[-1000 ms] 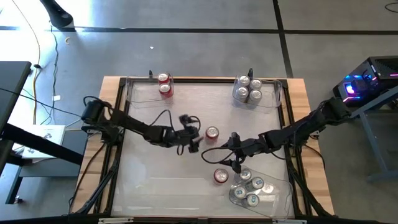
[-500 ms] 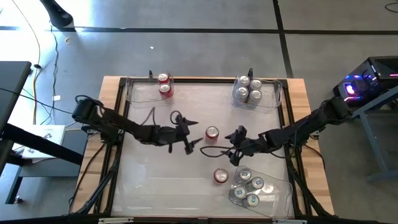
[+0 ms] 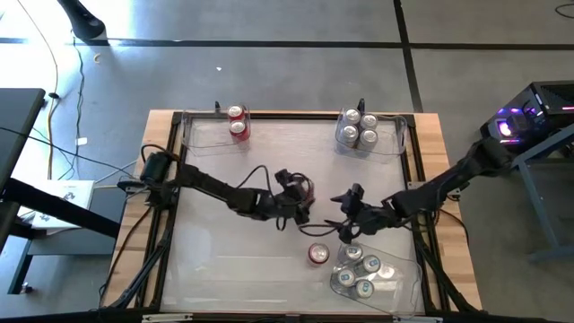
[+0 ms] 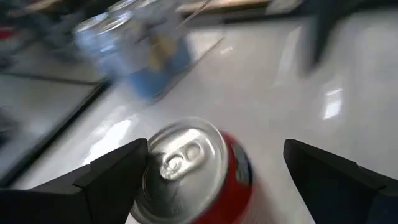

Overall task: Sort soda cans
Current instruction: Put the red soda can into the top left transparent bin

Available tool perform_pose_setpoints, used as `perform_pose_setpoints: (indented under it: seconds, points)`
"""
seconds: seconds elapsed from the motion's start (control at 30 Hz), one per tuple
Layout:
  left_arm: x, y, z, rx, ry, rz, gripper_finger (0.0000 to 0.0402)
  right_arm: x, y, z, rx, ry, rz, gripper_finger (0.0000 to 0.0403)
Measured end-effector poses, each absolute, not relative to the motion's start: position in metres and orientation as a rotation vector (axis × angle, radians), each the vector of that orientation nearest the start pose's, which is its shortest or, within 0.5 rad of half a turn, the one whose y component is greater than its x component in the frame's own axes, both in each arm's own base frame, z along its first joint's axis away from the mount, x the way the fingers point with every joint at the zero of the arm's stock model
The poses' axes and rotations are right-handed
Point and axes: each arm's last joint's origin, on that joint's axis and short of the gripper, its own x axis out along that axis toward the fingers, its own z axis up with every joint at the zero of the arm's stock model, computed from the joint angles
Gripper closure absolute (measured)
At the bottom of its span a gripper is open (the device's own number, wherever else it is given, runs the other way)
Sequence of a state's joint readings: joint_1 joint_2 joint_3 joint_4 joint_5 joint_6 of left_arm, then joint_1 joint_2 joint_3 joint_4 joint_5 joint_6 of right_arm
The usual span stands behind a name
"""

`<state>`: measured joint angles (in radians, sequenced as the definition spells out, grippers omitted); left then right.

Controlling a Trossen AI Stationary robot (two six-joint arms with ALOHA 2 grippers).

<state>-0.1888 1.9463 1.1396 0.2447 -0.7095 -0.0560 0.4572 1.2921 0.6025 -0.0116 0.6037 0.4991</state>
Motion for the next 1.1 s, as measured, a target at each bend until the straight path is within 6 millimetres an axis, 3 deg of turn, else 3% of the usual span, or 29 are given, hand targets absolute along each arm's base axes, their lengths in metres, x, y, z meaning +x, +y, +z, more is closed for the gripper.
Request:
perform_pose_setpoints:
  seconds: [0.3,0.5,0.63,0.83,1.1]
  points:
    - [0.388,-0.075,0.173,0.358,0.562,0.615,0.0032,0.219,0.104,0.194,0.088,0.495,-0.306,0.0055]
    - [0.387,-0.082,0.179,0.337,0.538,0.574,0.0032,0.219,0.103,0.194,0.087,0.494,-0.314,0.0055]
    - [0.390,-0.074,0.173,0.293,0.555,0.546,0.0032,0.219,0.101,0.195,0.071,0.461,-0.378,0.0055]
    - [0.394,-0.060,0.161,0.291,0.602,0.561,0.0032,0.233,0.077,0.189,0.094,0.535,-0.352,0.0055]
    - [0.389,-0.056,0.156,0.344,0.667,0.596,0.0032,0.258,0.034,0.168,0.030,0.621,-0.402,0.0055]
